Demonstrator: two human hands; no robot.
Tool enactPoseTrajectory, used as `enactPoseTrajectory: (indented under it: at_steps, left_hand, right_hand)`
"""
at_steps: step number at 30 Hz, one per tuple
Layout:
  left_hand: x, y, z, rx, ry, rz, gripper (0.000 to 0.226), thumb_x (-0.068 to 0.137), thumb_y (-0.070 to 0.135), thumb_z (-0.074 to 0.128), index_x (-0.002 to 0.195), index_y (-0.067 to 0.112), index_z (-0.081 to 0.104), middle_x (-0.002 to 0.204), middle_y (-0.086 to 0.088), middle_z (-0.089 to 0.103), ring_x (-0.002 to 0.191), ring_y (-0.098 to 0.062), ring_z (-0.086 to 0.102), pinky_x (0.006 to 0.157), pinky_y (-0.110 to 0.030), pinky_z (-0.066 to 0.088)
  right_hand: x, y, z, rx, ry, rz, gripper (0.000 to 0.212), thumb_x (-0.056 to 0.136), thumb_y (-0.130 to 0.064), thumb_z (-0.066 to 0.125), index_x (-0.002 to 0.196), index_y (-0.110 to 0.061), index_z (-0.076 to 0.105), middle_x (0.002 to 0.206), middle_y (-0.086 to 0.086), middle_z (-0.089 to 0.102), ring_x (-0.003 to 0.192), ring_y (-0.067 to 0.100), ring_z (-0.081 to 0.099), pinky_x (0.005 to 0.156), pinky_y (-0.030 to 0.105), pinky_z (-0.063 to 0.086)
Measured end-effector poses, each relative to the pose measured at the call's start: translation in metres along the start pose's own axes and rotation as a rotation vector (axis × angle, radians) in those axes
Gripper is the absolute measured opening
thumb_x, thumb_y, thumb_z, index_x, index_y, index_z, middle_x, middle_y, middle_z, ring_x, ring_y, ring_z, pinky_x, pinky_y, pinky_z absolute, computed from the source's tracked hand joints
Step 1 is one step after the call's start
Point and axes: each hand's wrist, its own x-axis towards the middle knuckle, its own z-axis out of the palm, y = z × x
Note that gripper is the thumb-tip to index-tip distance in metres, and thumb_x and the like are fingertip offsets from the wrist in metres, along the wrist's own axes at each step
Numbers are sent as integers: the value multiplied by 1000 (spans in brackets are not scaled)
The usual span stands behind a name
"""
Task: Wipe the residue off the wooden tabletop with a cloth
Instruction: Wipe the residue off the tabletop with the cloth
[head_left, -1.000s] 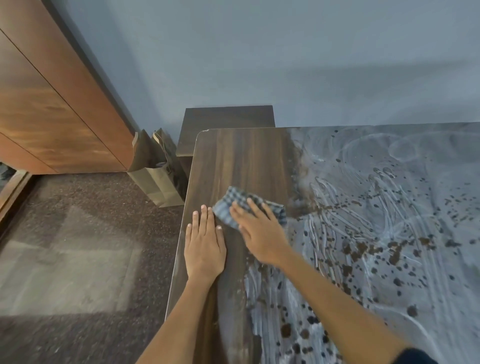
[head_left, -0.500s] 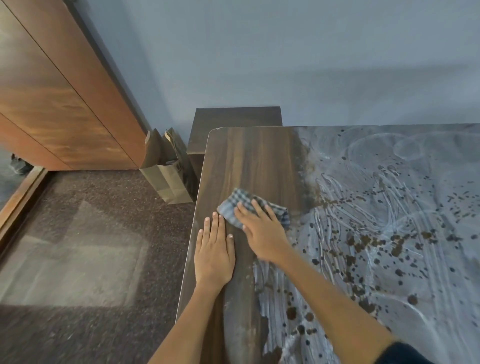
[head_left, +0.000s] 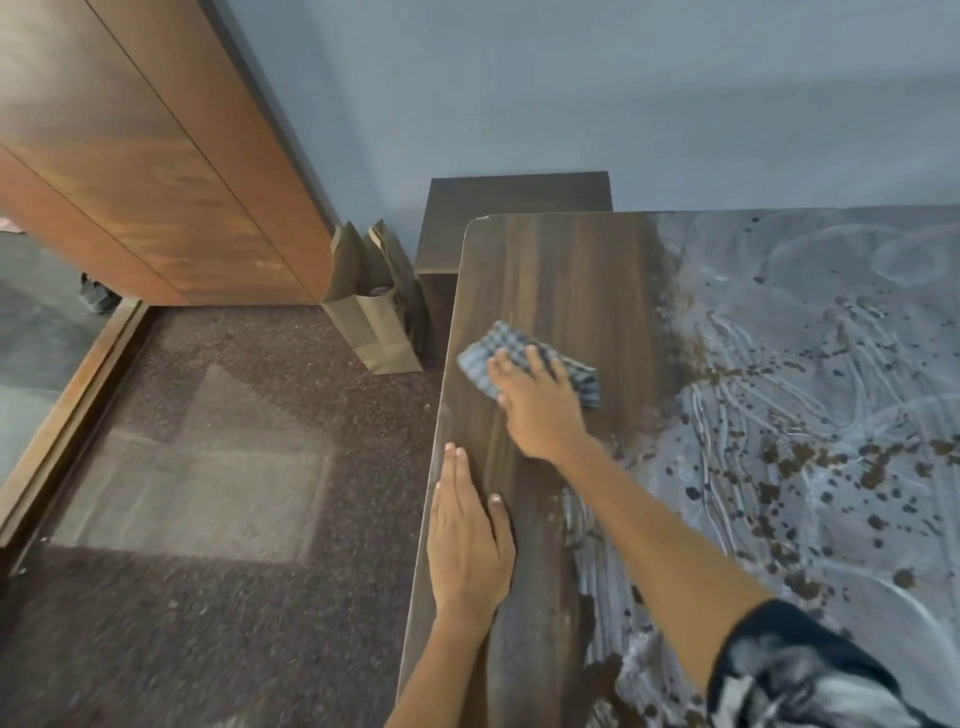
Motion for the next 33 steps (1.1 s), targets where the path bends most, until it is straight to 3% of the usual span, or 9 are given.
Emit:
enactPoseTrajectory:
  at_steps: [4,7,9,11,13,16,25,29,33]
  left_hand:
    - [-10,2,-10,-111,197,-56,65,96,45,24,140,-3,20,144,-22,28,134,-31,27,109,-46,25]
    - [-11,2,-14,-120,235,-52,70,94,51,25,140,-2,21,143,-22,30,134,-31,26,110,-47,20]
    - [-9,2,-14,-107,198,-32,71,94,52,24,142,-1,19,145,-21,31,136,-28,24,113,-44,16]
    - [-8,2,-12,-86,153,-30,73,94,53,24,143,0,16,146,-20,31,138,-27,24,114,-42,14]
    - [-9,1,-11,-70,127,-36,73,94,53,24,144,1,14,147,-19,30,138,-27,24,114,-40,14]
    - [-9,2,-9,-51,125,-47,73,93,53,24,145,3,11,150,-16,27,140,-25,22,116,-36,12]
    - [-7,5,-10,-90,166,-148,70,94,50,23,147,5,12,151,-14,26,139,-26,25,115,-40,21]
    - [-7,6,-11,-46,103,-122,66,96,45,24,147,5,12,150,-13,28,137,-27,30,113,-39,24]
    - [-7,7,-11,-23,82,-116,69,95,48,20,147,4,11,152,-12,25,138,-26,28,114,-32,16]
  right_hand:
    - [-35,-32,22,-53,-65,-332,58,95,-13,43,148,-23,21,155,-7,19,144,24,7,115,43,-1]
    - [-77,-17,33,14,-72,-446,51,93,-17,43,143,-25,34,149,-9,33,142,21,20,117,42,12]
    - [-98,3,33,24,-21,-371,50,91,-18,47,140,-29,39,144,-14,40,139,15,26,116,37,12]
    - [-105,18,23,24,14,-217,46,93,-28,33,139,-33,40,143,-17,41,138,13,30,114,33,9]
    - [-91,24,11,56,0,-77,50,96,-34,15,144,-33,30,149,-18,28,142,13,19,115,31,2]
    - [-48,11,9,40,36,39,47,101,-25,25,148,-30,17,155,-14,14,145,19,4,116,39,-1]
    - [-65,-9,15,149,-151,-377,45,100,-20,38,142,-32,33,149,-13,30,143,9,11,118,34,-2]
    - [-91,45,3,146,-68,-127,44,98,-32,40,140,-41,30,146,-24,20,142,8,11,117,32,1]
    - [-53,31,-2,53,-3,96,50,100,-21,36,147,-29,21,155,-11,15,145,22,6,115,39,3]
